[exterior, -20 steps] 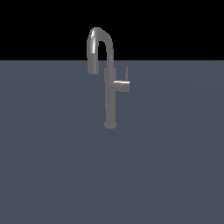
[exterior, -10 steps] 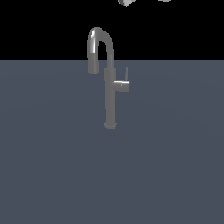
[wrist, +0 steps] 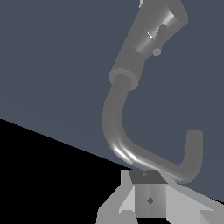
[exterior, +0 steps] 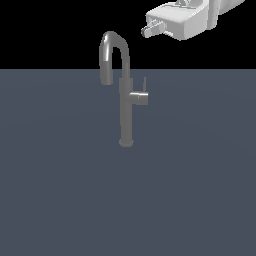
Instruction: Turn on the faucet by rotating a designated handle.
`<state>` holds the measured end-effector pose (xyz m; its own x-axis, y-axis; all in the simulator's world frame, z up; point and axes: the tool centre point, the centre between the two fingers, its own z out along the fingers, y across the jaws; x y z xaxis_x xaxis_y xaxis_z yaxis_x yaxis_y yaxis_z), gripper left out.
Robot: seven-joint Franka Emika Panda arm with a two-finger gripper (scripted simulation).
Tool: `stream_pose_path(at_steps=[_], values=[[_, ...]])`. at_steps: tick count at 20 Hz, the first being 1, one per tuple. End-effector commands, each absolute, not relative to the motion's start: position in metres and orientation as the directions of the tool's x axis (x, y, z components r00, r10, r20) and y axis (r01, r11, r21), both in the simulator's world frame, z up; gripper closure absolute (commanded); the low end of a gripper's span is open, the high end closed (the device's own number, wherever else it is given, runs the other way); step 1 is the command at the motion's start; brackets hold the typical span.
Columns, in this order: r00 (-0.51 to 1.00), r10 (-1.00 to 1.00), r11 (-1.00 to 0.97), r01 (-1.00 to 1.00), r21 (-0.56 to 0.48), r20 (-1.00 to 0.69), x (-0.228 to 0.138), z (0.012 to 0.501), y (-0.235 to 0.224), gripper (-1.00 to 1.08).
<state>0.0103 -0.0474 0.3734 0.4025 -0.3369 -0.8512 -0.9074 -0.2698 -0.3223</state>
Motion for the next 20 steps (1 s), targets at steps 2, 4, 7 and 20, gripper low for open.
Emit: stream_pose_path(at_steps=[2, 4, 7, 20], values=[[0.325, -0.294, -0.175, -0.943, -0.283, -0.899, 0.025, 0.353, -0.053, 1.08], [0.28, -0.265, -0.121, -0.959, -0.256, -0.923, 0.032, 0.341, -0.056, 1.08], [0.212, -0.216, -0.041, -0.977, -0.209, -0.953, 0.042, 0.321, -0.06, 1.08], [0.026, -0.033, 0.182, -0.983, -0.031, -0.999, 0.063, 0.258, -0.063, 1.08]])
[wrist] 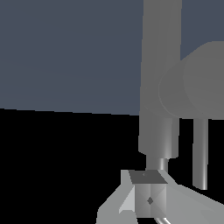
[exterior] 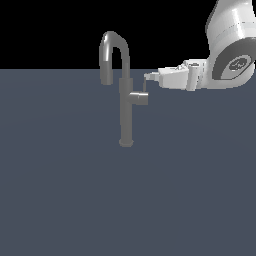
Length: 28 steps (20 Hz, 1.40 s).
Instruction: Turn on the faucet by rotating a designated handle.
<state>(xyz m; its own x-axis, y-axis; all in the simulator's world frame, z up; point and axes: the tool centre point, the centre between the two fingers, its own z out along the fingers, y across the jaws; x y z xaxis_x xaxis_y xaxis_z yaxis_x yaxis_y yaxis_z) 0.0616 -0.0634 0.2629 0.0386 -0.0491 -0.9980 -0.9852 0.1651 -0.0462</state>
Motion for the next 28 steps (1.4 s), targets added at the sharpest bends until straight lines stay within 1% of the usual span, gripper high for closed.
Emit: stream_pose_path(at_steps=[1, 5, 12, 22, 24, 28], values=[[0.019, -0.025, 0.19, -0.982, -0.023, -1.0, 0.064, 0.256, -0.063, 1.08], [0.003, -0.004, 0.209, -0.978, -0.004, -1.0, 0.065, 0.249, -0.062, 1.08], [0.001, -0.001, 0.211, -0.978, -0.001, -1.0, 0.065, 0.248, -0.062, 1.08], [0.001, 0.0, 0.211, -0.977, -0.001, -1.0, 0.039, 0.26, -0.056, 1.08], [0.0, -0.002, 0.215, -0.977, 0.0, -1.0, 0.042, 0.257, -0.057, 1.08], [0.0, -0.001, 0.214, -0.977, 0.0, -1.0, 0.03, 0.258, -0.054, 1.08]])
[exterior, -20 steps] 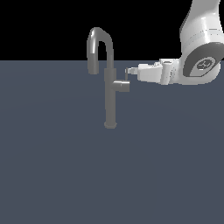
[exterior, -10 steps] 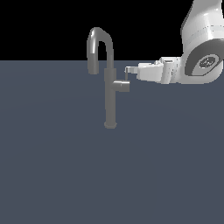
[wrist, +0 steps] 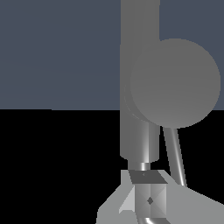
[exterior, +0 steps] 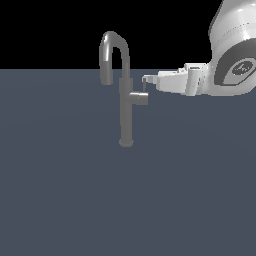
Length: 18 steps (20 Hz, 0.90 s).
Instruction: Turn on the faucet by rotating a designated handle.
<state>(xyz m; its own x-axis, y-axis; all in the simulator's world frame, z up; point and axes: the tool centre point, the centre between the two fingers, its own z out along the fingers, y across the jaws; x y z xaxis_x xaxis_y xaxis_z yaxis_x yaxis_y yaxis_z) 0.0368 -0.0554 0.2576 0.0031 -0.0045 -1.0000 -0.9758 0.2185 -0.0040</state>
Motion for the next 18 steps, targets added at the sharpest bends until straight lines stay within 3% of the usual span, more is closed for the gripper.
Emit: stream_pose_path(at_steps=[1, 18], values=[[0.0, -0.001, 0.213, -0.977, -0.001, -1.0, 0.027, 0.258, -0.053, 1.08], [0.002, 0.0, 0.212, -0.977, -0.002, -1.0, -0.019, 0.242, -0.043, 1.08]])
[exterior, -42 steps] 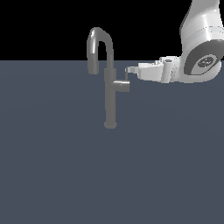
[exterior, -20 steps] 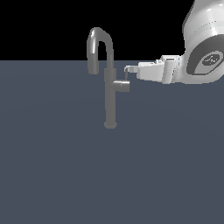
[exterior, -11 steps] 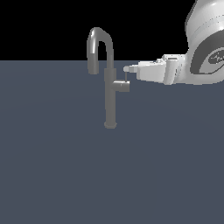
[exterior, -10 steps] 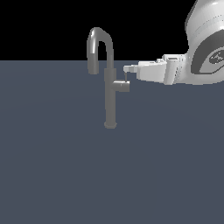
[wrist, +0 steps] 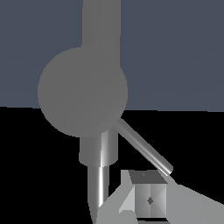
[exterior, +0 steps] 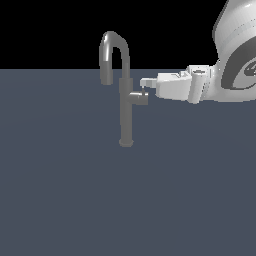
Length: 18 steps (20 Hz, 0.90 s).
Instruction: Turn on the faucet by rotating a designated handle.
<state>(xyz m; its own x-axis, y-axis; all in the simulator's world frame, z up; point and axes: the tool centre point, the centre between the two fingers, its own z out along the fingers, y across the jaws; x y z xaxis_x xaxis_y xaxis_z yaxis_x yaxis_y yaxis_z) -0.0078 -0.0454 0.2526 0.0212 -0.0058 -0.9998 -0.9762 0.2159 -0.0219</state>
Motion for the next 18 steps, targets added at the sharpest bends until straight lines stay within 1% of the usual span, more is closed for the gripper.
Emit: stream_pose_path(at_steps=[1, 2, 9, 10, 11, 18], values=[[0.002, 0.0, 0.212, -0.977, -0.002, -1.0, -0.019, 0.242, -0.043, 1.08], [0.022, -0.005, 0.215, -0.976, -0.022, -1.0, -0.011, 0.252, -0.045, 1.08], [0.001, 0.0, 0.211, -0.977, -0.001, -1.0, -0.035, 0.213, -0.04, 1.08], [0.001, 0.0, 0.211, -0.977, -0.001, -1.0, -0.035, 0.213, -0.04, 1.08], [0.04, -0.005, 0.213, -0.976, -0.04, -0.999, -0.025, 0.235, -0.043, 1.08], [0.006, -0.001, 0.212, -0.977, -0.006, -1.0, -0.033, 0.187, -0.04, 1.08]])
